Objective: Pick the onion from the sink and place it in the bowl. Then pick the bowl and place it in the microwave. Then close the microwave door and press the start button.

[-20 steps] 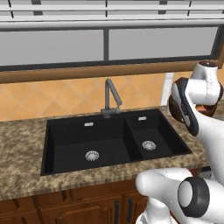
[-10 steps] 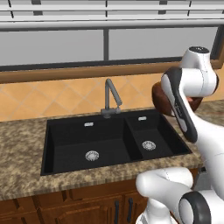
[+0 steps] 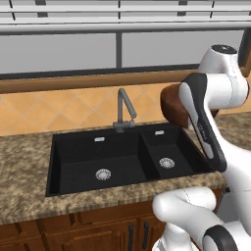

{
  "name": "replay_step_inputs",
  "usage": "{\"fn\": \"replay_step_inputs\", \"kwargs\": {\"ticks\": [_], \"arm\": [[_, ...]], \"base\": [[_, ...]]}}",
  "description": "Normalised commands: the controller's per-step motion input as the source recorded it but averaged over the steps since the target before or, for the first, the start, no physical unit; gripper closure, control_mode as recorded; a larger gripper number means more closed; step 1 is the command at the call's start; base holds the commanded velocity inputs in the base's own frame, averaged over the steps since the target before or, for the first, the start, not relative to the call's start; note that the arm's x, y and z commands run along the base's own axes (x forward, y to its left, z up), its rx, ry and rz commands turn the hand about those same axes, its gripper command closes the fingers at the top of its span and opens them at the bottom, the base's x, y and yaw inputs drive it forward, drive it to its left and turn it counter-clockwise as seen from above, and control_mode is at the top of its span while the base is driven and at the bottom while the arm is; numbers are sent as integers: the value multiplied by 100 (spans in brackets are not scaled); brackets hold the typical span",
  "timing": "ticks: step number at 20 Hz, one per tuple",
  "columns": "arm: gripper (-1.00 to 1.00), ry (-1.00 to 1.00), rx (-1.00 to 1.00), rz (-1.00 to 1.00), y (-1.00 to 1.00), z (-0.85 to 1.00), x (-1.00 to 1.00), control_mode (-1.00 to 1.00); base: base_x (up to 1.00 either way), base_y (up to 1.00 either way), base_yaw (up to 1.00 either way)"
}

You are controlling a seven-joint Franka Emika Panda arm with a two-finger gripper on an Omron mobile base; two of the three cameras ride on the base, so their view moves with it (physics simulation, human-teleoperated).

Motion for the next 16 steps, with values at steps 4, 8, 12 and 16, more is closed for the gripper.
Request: {"fn": "replay_step_inputs", "kwargs": {"ticks": [4, 8, 12, 16], "arm": [[100, -17, 0, 3, 9, 45, -49, -100], [100, 0, 0, 0, 0, 0, 0, 100], [100, 0, 0, 0, 0, 0, 0, 100], [100, 0, 0, 0, 0, 0, 0, 100]], "base": [[0, 0, 0], [-72, -23, 0], [-89, -5, -15], [-29, -1, -67]]}}
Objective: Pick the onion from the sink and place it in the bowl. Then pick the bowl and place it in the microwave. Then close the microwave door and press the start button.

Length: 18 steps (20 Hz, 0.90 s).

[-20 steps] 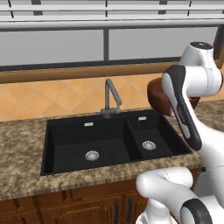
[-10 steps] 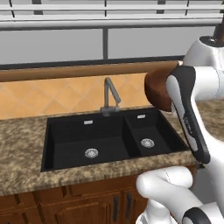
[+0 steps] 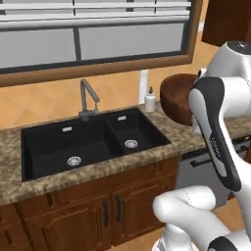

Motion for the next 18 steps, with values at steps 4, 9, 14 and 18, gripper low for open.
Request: {"fn": "replay_step_inputs", "kwargs": {"ticks": [4, 9, 14, 18], "arm": [[100, 0, 0, 0, 0, 0, 0, 100], [100, 0, 0, 0, 0, 0, 0, 100], [100, 0, 0, 0, 0, 0, 0, 100], [100, 0, 0, 0, 0, 0, 0, 100]], "base": [[0, 0, -99], [0, 0, -99], [0, 0, -95], [45, -1, -73]]}}
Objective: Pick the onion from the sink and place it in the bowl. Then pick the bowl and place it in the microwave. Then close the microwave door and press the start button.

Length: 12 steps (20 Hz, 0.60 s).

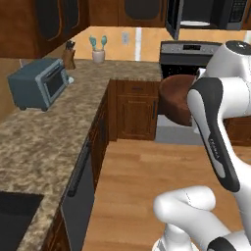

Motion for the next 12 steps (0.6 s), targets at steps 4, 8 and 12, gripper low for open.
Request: {"fn": "replay_step_inputs", "kwargs": {"ticks": [4, 8, 12], "arm": [[100, 0, 0, 0, 0, 0, 0, 100], [100, 0, 0, 0, 0, 0, 0, 100], [100, 0, 0, 0, 0, 0, 0, 100]], "base": [[100, -54, -17], [85, -100, 0], [27, -100, 0]]}}
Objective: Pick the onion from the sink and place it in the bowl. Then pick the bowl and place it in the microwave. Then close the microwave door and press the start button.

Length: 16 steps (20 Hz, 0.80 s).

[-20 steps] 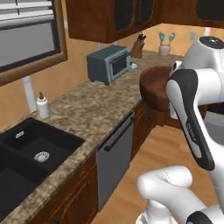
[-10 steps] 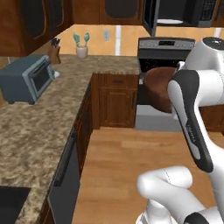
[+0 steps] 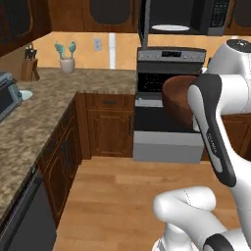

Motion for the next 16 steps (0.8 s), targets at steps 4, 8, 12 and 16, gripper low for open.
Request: {"fn": "replay_step_inputs", "kwargs": {"ticks": [4, 8, 12, 16], "arm": [[100, 0, 0, 0, 0, 0, 0, 100], [100, 0, 0, 0, 0, 0, 0, 100], [100, 0, 0, 0, 0, 0, 0, 100], [100, 0, 0, 0, 0, 0, 0, 100]], "base": [[52, -100, 0], [100, -100, 3], [100, -63, 3], [100, -27, 6]]}}
